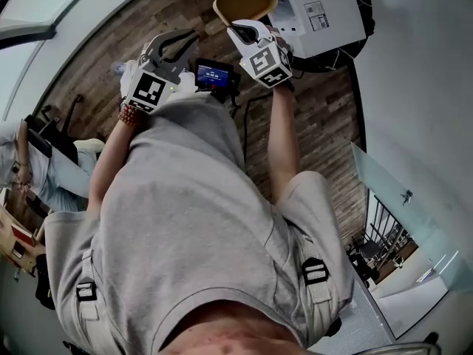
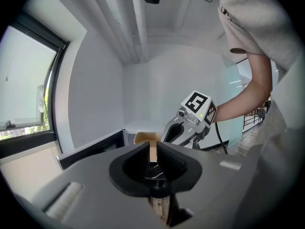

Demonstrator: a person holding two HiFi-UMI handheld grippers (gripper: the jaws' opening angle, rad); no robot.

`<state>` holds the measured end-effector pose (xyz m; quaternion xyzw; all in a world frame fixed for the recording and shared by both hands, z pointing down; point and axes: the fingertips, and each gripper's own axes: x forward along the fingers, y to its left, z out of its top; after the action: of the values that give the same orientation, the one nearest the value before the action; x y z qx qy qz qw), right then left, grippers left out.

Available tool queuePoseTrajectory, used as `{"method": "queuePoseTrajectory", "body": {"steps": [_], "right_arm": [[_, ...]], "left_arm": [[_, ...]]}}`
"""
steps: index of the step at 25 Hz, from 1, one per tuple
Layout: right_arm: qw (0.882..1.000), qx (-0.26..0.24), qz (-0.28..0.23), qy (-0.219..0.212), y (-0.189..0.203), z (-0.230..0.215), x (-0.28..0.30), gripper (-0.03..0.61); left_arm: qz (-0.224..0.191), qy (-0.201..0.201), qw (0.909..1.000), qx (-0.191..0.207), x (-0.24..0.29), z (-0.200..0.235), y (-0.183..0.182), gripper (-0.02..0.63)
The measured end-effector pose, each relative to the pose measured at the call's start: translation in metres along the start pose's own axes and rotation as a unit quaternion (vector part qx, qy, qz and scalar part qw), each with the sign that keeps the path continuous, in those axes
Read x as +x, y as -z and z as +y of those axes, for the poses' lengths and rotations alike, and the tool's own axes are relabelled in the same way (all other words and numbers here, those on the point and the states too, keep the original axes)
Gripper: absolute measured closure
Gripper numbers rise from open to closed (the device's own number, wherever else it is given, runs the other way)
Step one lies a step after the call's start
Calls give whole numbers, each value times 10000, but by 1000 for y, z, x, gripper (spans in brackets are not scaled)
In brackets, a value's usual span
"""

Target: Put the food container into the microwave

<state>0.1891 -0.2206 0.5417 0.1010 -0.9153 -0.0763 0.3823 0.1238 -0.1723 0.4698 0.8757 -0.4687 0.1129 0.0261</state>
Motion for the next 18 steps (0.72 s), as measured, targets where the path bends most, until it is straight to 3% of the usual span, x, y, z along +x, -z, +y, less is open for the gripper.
{"method": "queuePoseTrajectory", "body": {"steps": [8,18], "right_arm": [[9994,262,236,-60,29,-6,36,540],[9983,408,419,88,50,-16,72,540]], "left_arm": [[-107,-2,9999,105,4,21,-2,569],[53,-93,9999,74,-3,28,14,569]]}}
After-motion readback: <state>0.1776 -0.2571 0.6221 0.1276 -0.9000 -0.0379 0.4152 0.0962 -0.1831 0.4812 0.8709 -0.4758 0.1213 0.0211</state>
